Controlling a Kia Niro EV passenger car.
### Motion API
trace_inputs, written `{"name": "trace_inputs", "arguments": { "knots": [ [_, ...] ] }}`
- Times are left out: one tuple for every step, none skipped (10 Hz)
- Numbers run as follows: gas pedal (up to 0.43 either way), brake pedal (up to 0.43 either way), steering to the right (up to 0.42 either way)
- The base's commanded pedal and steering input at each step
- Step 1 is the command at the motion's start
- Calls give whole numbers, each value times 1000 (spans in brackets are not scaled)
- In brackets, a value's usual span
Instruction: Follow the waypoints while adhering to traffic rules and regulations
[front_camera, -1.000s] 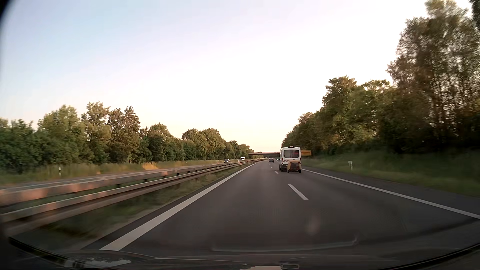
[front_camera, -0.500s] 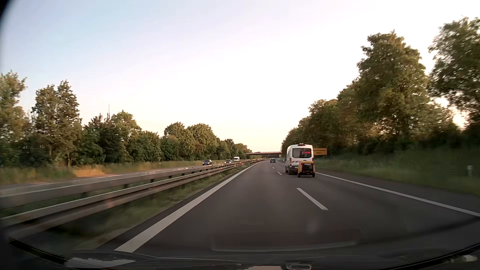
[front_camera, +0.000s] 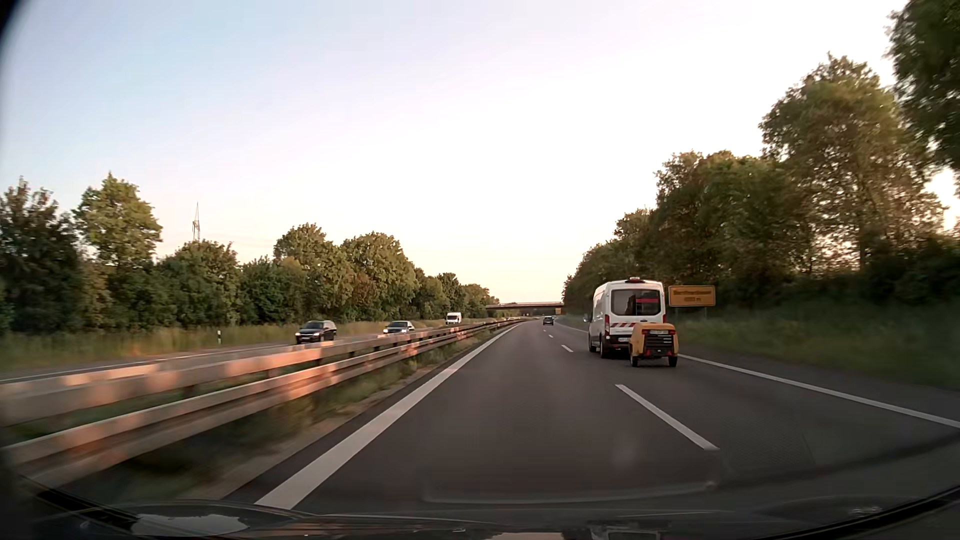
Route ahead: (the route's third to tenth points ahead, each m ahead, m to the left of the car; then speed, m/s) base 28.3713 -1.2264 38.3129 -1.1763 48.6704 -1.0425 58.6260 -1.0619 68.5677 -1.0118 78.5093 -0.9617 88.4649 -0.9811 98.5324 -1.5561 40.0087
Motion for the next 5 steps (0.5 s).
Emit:
{"name": "trace_inputs", "arguments": {
  "knots": [
    [441,18,4],
    [429,18,4],
    [409,18,5],
    [378,18,6],
    [370,18,6]
  ]
}}
